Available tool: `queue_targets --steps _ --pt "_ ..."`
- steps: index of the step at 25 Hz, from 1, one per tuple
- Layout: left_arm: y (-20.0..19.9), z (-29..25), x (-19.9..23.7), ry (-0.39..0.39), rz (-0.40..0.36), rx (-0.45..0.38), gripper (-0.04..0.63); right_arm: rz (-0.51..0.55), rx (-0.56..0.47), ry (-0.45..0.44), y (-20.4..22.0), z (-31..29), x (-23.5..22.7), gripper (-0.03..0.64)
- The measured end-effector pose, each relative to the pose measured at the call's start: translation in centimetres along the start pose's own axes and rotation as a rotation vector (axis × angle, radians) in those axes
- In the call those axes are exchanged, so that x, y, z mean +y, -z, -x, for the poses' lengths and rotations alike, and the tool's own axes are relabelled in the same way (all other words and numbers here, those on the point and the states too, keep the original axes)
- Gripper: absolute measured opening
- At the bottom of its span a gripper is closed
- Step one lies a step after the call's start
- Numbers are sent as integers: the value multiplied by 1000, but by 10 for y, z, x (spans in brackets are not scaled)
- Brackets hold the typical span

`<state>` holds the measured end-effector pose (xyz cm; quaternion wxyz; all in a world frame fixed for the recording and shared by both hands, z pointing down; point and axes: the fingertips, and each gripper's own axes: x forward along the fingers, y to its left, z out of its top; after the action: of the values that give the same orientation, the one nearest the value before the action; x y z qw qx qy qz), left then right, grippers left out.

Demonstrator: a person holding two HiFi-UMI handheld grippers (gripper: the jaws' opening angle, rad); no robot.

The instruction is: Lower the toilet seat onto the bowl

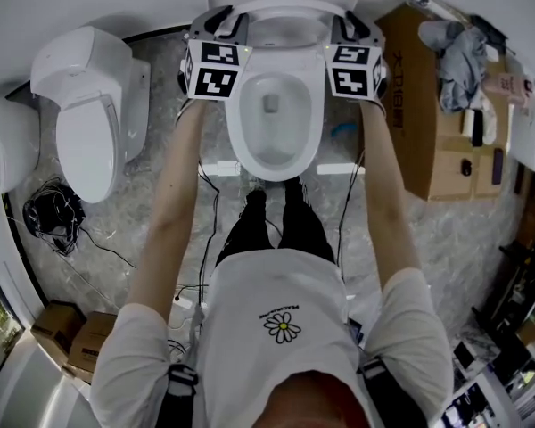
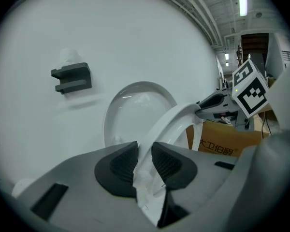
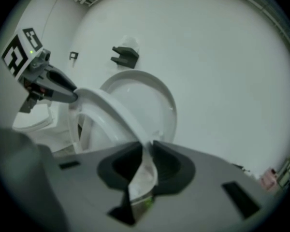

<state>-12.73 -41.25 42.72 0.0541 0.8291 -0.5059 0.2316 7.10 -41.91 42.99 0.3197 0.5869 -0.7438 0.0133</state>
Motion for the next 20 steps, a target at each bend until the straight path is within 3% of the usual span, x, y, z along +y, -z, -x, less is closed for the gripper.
queue_targets --steps 9,20 --pt "15 31 -24 43 -29 -37 115 33 21 38 20 33 10 81" --pt "40 62 -53 79 -76 24 121 33 23 3 53 68 24 87"
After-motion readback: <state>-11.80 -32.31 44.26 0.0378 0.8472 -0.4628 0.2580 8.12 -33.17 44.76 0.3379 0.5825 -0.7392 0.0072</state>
